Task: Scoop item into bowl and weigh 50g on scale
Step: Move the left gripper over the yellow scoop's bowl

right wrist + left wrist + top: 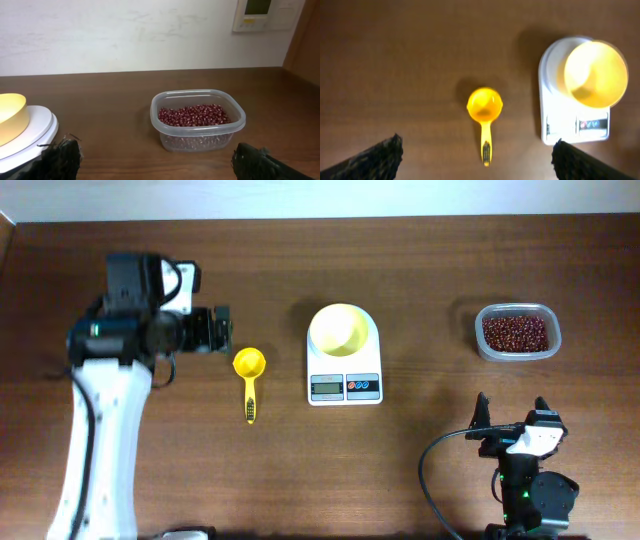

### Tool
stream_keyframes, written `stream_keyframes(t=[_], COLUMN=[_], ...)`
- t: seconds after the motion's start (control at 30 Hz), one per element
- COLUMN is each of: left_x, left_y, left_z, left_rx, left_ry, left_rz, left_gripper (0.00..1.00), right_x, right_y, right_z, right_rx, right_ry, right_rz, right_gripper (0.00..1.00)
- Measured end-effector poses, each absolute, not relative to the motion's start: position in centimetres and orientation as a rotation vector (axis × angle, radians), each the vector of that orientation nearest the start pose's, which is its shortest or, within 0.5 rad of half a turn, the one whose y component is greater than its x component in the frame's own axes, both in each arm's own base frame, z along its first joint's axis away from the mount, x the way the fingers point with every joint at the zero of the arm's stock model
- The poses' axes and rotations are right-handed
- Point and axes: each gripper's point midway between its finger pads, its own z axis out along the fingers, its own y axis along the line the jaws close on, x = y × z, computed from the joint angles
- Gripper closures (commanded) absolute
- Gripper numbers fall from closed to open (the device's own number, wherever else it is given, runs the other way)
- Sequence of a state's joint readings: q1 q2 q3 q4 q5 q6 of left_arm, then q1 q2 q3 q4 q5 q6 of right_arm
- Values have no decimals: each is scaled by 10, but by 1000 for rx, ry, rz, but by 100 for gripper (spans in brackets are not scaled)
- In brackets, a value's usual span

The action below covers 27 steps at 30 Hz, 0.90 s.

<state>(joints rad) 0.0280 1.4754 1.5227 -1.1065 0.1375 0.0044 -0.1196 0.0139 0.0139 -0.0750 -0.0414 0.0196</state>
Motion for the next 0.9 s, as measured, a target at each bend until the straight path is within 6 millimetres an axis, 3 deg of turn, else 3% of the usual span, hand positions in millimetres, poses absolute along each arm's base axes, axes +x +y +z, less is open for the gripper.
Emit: stream_keyframes(t=[0.1, 0.33, 0.5, 0.9], left_x=[369, 378, 385, 391], left_y=[-13, -12, -12, -11], left_z=[219, 151, 113, 67], left_rx=[29, 71, 65, 57], left_ry=[2736, 2954, 3040, 3128], left_rz=[-175, -186, -197, -204], left_gripper=[1, 1, 1, 1], right_x=[245, 245, 245, 245], right_y=[-22, -22, -22, -22], right_z=[159, 159, 159, 159], right_rx=[83, 83, 83, 83], right_ry=[1644, 1644, 1644, 1644], right_rz=[-43, -42, -43, -42], right_gripper=[1, 1, 1, 1])
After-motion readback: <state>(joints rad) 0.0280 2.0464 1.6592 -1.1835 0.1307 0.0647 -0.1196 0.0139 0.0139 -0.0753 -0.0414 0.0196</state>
